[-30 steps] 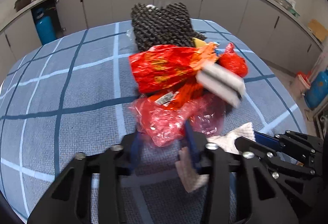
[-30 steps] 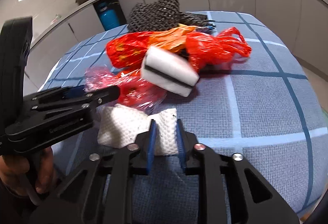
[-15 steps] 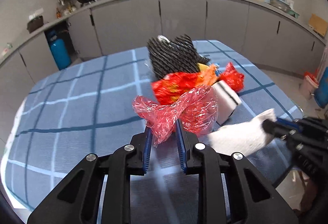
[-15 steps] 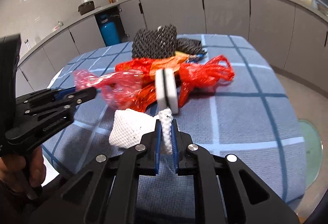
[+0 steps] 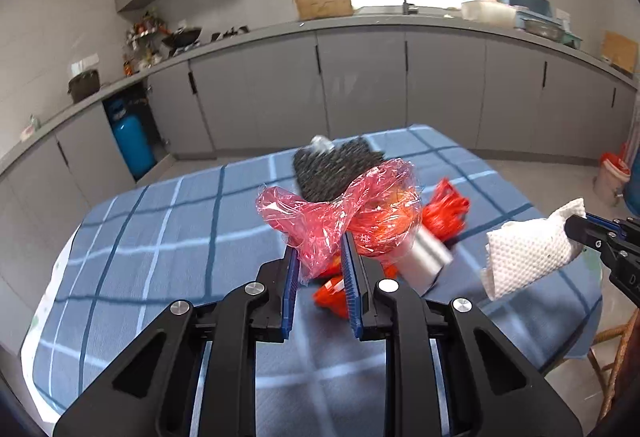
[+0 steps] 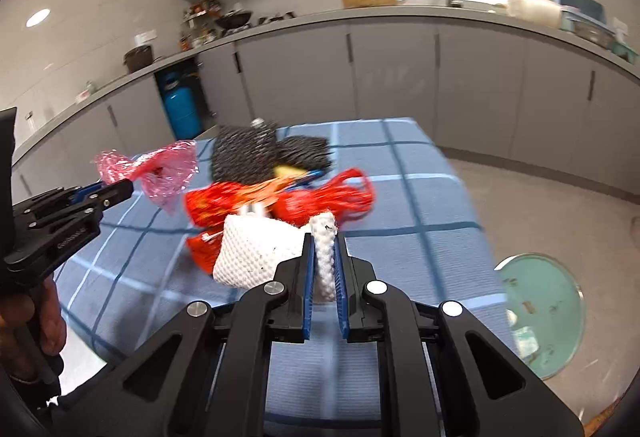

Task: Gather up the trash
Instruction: 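Carry the pink bag and mesh cloth to the teal basin and release both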

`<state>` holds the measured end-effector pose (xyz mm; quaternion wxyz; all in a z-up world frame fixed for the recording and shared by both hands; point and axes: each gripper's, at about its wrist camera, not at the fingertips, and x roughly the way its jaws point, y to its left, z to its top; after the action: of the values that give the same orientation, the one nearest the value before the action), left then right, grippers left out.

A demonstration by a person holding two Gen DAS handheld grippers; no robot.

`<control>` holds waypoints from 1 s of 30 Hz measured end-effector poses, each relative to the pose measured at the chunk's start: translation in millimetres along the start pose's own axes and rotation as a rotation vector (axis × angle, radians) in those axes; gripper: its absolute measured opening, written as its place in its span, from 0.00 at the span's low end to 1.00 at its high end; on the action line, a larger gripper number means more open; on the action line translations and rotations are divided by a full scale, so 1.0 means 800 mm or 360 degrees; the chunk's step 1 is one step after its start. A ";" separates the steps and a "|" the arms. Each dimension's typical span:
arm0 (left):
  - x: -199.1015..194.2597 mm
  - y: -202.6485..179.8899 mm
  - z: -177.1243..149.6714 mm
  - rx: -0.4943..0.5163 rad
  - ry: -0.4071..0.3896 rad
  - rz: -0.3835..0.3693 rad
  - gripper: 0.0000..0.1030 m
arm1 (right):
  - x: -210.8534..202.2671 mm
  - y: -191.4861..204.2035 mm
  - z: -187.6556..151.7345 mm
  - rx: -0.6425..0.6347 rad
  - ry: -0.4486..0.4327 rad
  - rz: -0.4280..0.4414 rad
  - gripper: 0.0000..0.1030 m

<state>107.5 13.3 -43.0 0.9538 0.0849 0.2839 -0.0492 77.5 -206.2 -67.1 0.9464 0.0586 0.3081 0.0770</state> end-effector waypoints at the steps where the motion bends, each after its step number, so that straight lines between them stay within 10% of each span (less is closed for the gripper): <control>1: 0.001 -0.006 0.003 0.0011 -0.0007 -0.0011 0.21 | -0.002 -0.007 0.001 0.0014 -0.0008 -0.0019 0.11; 30: 0.043 -0.219 0.064 0.0369 -0.0105 -0.0388 0.20 | -0.046 -0.200 -0.018 0.0374 -0.0104 -0.0487 0.11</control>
<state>139.0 -170.2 -43.2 0.9334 0.1575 0.2532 -0.1998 57.0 -368.8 -82.3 0.9432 0.1236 0.2894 -0.1062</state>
